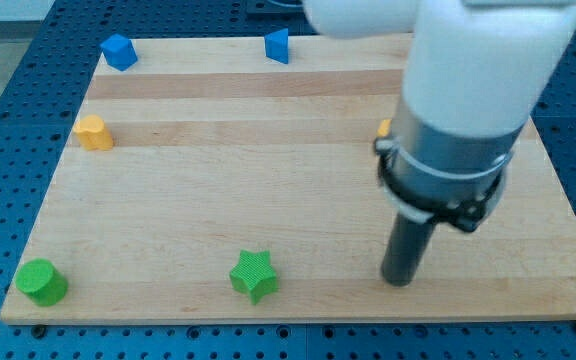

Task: Push the green star to the center of the board

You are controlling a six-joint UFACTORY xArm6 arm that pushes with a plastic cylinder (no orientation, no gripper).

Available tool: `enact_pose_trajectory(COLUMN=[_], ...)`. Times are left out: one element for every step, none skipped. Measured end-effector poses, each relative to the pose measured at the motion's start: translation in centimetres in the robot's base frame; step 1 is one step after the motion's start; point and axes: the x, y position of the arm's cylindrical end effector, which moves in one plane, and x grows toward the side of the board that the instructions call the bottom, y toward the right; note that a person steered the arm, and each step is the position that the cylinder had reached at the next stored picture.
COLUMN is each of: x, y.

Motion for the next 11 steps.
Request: enact_pose_trajectory(x=[1.2, 2.4, 2.5, 2.5, 2.5, 2.0, 0.6, -1.1, -2.8, -4.6, -6.7], y=[-4.7, -7.7, -10.4, -14.4, -15.7, -15.8, -15.6, -15.5, -14.4, -13.1, -12.0])
